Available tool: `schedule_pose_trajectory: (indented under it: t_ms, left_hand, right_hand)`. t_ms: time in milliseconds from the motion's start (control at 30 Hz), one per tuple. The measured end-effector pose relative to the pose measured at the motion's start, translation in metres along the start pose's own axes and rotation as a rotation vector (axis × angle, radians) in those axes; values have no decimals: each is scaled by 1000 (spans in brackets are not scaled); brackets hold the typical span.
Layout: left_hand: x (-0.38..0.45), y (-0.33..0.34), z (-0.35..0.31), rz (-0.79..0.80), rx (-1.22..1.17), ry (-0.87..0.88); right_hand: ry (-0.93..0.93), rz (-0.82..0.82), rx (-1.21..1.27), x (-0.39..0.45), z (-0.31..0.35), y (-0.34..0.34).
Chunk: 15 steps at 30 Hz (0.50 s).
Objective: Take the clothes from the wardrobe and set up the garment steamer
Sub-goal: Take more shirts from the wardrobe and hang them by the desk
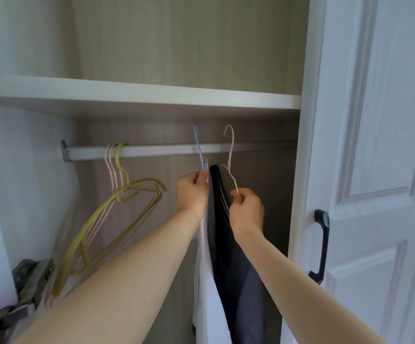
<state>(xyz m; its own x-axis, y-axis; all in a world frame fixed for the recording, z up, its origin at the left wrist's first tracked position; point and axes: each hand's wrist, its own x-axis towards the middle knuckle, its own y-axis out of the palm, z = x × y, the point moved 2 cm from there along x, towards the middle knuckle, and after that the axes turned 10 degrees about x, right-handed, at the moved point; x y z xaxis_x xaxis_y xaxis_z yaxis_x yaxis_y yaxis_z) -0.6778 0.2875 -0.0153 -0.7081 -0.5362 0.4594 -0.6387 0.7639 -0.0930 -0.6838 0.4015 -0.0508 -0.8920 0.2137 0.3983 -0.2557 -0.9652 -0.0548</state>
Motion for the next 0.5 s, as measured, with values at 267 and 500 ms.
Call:
schedule_pose_trajectory:
  t_ms: [267,500]
  left_hand:
    - [-53,-6,23,-3,37,118]
    - [-111,-27,18,36,-11,13]
  right_hand:
    - [-23,19,35,-45,-4,-15]
    - [-15,41,-69,-101,-11,-42]
